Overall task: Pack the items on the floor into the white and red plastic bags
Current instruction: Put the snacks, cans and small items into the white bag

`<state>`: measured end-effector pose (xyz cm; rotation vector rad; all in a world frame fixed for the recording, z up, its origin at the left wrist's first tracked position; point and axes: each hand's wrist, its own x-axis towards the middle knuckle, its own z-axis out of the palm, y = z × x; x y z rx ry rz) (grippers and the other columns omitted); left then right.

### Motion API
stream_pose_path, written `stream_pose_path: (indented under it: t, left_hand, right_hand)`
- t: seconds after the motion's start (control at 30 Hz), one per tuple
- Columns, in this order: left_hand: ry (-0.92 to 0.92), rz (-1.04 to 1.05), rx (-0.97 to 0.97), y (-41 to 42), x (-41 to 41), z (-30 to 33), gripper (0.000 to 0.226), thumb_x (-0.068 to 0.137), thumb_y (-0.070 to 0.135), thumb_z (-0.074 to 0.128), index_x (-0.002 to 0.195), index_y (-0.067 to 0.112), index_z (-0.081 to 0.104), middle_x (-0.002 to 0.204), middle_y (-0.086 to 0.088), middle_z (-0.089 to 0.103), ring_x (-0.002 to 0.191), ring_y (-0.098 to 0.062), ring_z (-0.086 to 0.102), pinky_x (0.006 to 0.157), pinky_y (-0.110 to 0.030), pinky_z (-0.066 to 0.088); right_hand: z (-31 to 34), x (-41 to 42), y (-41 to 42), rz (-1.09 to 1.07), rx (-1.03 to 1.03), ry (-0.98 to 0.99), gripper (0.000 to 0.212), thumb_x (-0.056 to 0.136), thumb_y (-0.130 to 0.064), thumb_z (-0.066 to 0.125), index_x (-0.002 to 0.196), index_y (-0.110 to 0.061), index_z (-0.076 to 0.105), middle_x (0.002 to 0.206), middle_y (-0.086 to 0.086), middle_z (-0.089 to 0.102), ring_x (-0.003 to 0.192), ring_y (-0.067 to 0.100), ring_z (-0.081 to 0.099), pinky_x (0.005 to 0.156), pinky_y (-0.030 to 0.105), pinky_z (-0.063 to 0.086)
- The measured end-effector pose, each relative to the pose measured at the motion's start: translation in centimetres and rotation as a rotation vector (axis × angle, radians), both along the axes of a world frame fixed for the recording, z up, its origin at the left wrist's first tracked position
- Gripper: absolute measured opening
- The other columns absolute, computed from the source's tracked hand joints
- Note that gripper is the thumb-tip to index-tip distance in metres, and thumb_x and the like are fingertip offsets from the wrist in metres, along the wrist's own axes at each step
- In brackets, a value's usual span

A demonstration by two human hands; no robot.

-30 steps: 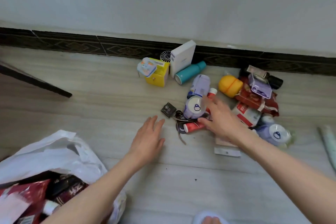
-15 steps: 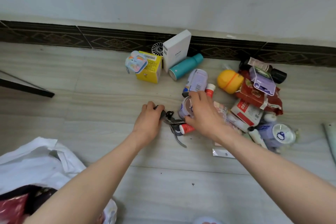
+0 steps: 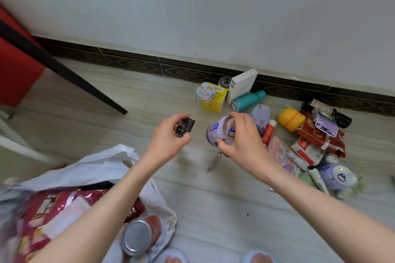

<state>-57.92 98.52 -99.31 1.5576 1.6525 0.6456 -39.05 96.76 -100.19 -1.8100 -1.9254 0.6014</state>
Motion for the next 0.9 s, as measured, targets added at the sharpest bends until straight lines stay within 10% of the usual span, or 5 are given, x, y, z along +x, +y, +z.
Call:
stream_pose_path:
  t: [0.47,0.77,0.9]
  left_hand:
    - [-0.022,0.203,-0.073,-11.6,-16.7,8.0,0.028,0.085,0.021,0.063,0.112,0.026,0.058,0.102,0.004,0.060,0.089,-0.008,0.060,0.076,-0.020,0.043]
    - [0.405,0.002,-0.051,-19.2,-20.2,-0.7,0.040,0.084,0.022,0.063,0.122,0.018,0.051,0.123,0.001,0.052,0.117,-0.017,0.044,0.097,-0.026,0.034]
    - [0.584,-0.090,0.124,-20.1,-20.7,-3.4,0.035,0.061,0.005,0.082,0.092,0.011,0.067,0.100,-0.005,0.064,0.092,-0.026,0.060,0.075,-0.040,0.054]
  right_hand:
    - [9.2,-13.7,-5.4,0.452,-0.074,-0.042,0.064,0.074,-0.032,0.066,0.130,-0.014,0.038,0.125,0.005,0.043,0.116,0.023,0.042,0.097,0.025,0.033]
    - [3.6,-20.5,-9.1,0.447,-0.264,0.037,0.065,0.074,-0.028,0.067,0.131,-0.018,0.037,0.132,0.003,0.041,0.121,0.023,0.040,0.099,0.028,0.035]
    - [1.4,-20.9,-8.9,0.358,-0.305,0.091,0.065,0.074,-0.028,0.068,0.131,-0.018,0.038,0.129,0.003,0.043,0.118,0.022,0.043,0.096,0.024,0.033]
